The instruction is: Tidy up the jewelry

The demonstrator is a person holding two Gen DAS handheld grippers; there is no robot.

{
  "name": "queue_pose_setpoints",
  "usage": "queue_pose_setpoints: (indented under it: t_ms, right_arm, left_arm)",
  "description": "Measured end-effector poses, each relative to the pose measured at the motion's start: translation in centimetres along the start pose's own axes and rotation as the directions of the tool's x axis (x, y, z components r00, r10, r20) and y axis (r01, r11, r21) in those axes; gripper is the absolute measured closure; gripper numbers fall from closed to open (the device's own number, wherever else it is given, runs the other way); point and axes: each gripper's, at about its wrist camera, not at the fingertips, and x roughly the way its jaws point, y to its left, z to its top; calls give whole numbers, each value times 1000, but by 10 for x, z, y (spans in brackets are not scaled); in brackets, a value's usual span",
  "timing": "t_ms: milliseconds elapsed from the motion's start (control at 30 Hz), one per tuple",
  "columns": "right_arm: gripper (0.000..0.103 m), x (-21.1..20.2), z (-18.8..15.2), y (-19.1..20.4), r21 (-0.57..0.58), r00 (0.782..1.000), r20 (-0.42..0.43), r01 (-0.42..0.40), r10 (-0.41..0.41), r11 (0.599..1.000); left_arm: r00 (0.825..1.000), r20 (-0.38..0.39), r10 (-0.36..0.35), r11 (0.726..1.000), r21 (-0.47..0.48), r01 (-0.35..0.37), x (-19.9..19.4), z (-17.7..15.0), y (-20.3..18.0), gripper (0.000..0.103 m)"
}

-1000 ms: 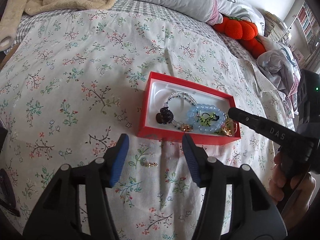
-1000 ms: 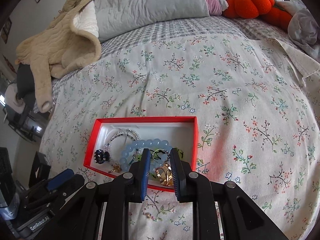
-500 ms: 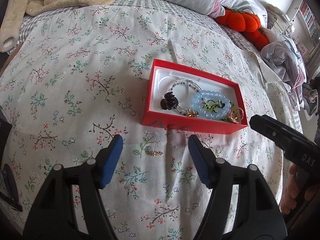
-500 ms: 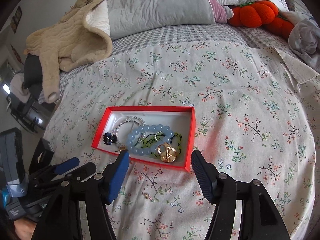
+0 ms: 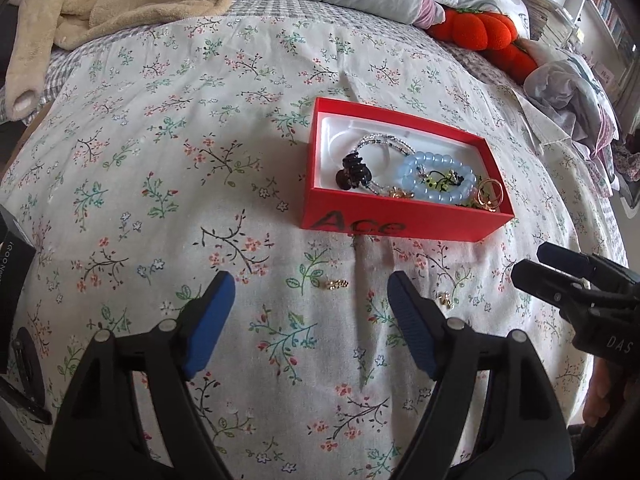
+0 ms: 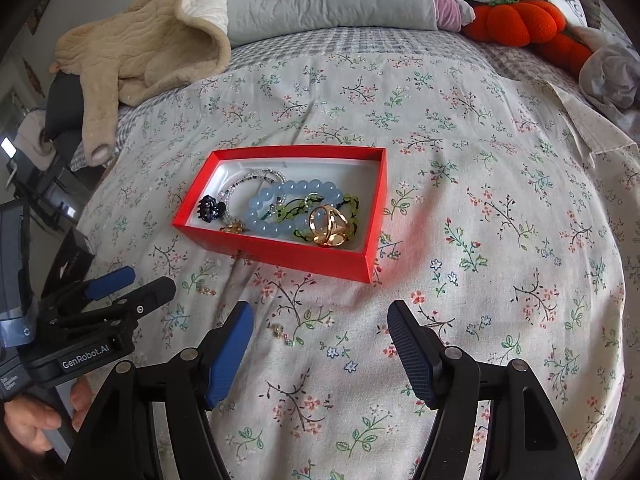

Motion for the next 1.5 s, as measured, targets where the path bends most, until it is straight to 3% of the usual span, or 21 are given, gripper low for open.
queue_pose_setpoints:
  t_ms: [100, 400, 500, 533, 633, 967, 1133, 1500]
  right_arm:
    - [27, 4, -10, -2, -21, 1000, 5, 9, -8, 1000]
    - [27, 21, -39, -3, -151, 999, 10, 52, -51, 987]
    - [27, 24, -43, -7, -149, 999, 19, 50, -48, 988]
    - [27, 25, -44, -8, -148, 999, 19, 50, -48, 988]
    - [27, 31, -45, -9, -142, 999, 10, 43, -42, 989]
    - [27, 49, -53, 0, -167, 997, -29, 61, -67, 984]
    - [27, 49, -52, 2, -175, 998, -29, 54, -60, 983]
    - [27, 52, -48, 6, -161, 998, -29, 43, -48, 986]
  left_arm:
    - [1000, 25, 8, 998, 58, -9, 4, -11, -2, 24]
    - [998, 58, -38, 973, 229, 24, 18, -35, -8, 24]
    - [997, 8, -79, 972, 221, 76, 28, -35, -6, 26]
    - [995, -12, -102, 974, 203, 102, 32, -34, -4, 33]
    - [996, -5, -89, 977, 191, 89, 37, -33, -5, 51]
    - [996, 8, -91, 981, 175, 89, 48, -23, -9, 70]
    - [995, -2, -103, 979, 178, 101, 49, -22, -12, 91]
    - [992, -14, -124, 982, 141, 125, 35, -18, -6, 92]
